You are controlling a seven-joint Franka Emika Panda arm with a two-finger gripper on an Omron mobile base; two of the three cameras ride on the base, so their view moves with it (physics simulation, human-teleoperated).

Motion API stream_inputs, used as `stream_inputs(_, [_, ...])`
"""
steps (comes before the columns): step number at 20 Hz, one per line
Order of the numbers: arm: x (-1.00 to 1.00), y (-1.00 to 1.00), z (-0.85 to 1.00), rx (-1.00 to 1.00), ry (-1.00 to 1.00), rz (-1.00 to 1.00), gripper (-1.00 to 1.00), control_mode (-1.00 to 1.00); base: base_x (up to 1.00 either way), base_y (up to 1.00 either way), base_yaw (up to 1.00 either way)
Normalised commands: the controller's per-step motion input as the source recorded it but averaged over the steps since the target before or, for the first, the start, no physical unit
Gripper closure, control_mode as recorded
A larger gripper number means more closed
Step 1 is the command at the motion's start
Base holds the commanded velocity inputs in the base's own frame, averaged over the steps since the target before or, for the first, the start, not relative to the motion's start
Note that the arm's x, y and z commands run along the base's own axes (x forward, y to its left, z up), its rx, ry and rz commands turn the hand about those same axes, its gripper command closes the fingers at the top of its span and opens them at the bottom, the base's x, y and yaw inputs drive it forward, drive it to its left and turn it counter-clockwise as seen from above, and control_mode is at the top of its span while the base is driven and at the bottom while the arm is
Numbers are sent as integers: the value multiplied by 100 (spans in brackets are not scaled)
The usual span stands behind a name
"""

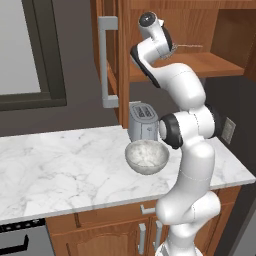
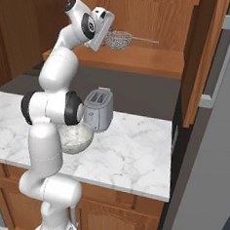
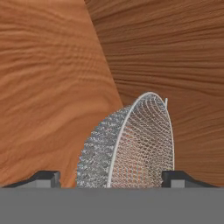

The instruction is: Open the cabinet and setup a tea strainer by placing it in the bowl upright.

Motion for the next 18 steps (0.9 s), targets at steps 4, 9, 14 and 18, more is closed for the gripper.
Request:
stream_inputs(4, [0, 0, -4, 0, 0, 0, 100, -100, 0, 0, 0])
stream_inputs(9, [0, 0, -1, 0, 0, 0, 100, -100, 0, 0, 0])
stream_inputs(14, [0, 2, 0, 0, 0, 0, 100, -100, 0, 0, 0])
stream_inputs(18, [0, 21, 0, 0, -4, 0, 100, -100, 0, 0, 0])
